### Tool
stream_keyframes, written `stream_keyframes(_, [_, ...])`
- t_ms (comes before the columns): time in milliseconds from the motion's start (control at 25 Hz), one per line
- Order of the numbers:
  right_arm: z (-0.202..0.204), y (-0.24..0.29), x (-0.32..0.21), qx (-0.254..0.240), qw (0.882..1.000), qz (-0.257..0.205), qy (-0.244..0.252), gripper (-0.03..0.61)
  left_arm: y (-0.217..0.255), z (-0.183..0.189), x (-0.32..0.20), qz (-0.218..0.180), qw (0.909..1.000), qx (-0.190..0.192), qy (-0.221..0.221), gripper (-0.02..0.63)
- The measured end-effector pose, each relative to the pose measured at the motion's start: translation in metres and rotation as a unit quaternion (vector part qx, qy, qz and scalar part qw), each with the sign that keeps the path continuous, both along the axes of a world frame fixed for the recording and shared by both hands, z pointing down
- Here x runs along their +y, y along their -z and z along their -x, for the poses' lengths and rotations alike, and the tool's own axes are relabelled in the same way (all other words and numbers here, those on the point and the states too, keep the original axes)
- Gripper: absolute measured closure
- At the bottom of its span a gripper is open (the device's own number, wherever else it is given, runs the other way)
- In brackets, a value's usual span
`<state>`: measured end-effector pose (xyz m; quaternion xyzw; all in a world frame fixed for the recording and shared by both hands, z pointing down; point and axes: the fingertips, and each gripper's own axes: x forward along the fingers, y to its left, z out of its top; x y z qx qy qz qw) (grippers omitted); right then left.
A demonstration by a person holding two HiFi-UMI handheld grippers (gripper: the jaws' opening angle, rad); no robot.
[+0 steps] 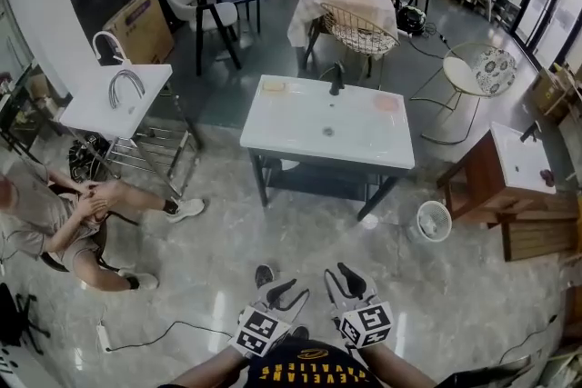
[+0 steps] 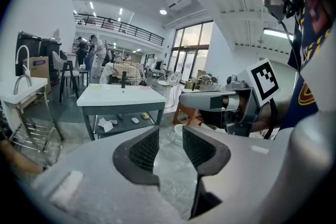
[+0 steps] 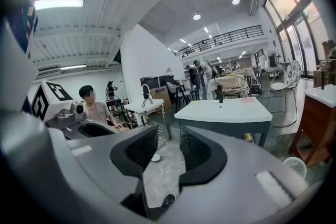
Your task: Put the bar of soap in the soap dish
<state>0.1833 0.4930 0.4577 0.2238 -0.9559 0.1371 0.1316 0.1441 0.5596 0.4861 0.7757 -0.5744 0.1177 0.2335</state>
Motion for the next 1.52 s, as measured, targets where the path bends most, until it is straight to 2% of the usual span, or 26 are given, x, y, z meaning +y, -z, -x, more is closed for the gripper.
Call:
stream_keyframes(200, [0.029,-0.006,-0.046,0.011,1.000,0.001,-0.009,0.454,-0.007,0.039,-0.055,-0.008,0.9999,0.003,-0.009,0.471])
stream_keyframes(560, [0.112,-0.007,-0.156,0.037,0.996,0.010,-0.076,0.454,-0.006,0.153,-0.168,-0.012,0.9986,0.004,-0.051,0.471])
stream_keyframes(880, [0.200,-0.010,-0.229,0.043,0.994,0.018,-0.097,0.456,-0.009,0.241,-0.242,-0.003,0.9980,0.018,-0.061,0.471])
stream_keyframes(1200, [0.224,-0.018,-0.254,0.054,0.993,0.025,-0.107,0.460,-0.015,0.274,-0.270,-0.001,0.9974,0.016,-0.070,0.471])
stream_keyframes(1520, [0.231,-0.018,-0.280,0.048,0.992,0.025,-0.114,0.465,-0.011,0.284,-0.295,-0.007,0.9972,0.003,-0.075,0.471])
